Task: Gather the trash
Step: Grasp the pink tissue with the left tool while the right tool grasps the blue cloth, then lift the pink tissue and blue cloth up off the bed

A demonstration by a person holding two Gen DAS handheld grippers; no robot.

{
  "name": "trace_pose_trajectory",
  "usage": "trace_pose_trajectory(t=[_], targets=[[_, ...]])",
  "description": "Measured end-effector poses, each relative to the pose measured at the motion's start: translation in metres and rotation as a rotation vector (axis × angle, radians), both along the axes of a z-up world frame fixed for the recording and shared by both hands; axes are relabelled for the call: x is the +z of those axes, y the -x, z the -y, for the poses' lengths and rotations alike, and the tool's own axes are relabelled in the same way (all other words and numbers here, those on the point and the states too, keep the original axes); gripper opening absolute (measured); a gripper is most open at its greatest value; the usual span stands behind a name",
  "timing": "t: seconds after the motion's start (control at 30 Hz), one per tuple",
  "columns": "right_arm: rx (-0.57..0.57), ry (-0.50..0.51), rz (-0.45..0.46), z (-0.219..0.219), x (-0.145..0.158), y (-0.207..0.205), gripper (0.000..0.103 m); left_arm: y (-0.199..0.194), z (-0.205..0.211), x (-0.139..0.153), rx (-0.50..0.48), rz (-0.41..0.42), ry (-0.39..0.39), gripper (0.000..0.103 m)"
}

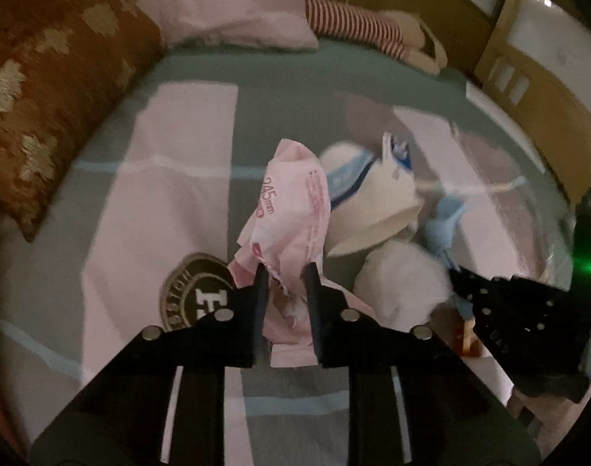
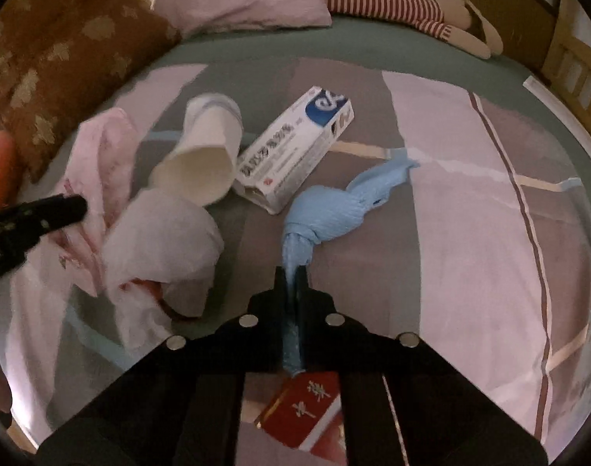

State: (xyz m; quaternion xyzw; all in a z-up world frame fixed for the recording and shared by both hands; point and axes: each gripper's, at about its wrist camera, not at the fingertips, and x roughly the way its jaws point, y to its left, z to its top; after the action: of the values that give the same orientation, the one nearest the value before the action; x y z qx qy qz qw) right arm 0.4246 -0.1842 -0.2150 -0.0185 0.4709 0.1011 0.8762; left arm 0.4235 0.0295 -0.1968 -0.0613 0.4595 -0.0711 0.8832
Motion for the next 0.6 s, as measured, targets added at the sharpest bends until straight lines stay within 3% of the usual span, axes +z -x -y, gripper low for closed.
trace_pose_trajectory(t=[0.23,0.33,0.47,0.6], targets=[[0.011,-0.141,0.181,0.024,0.083,0.055,0.004,0.058,-0.006,0.079,0.014,0.145,0.06,0.017],[0.042,-0.189,0.243,0.028,0.112,0.093,0.004,0.101,0.001,0.112,0.007,0.236,0.024,0.017],[0.072,-0.206,0.321,0.026,0.136,0.144,0.004,0.143,0.005,0.127,0.001,0.283,0.02,0.017],[0.09,-0.212,0.365,0.023,0.139,0.192,0.004,0.182,0.012,0.12,-0.024,0.277,0.009,0.017]])
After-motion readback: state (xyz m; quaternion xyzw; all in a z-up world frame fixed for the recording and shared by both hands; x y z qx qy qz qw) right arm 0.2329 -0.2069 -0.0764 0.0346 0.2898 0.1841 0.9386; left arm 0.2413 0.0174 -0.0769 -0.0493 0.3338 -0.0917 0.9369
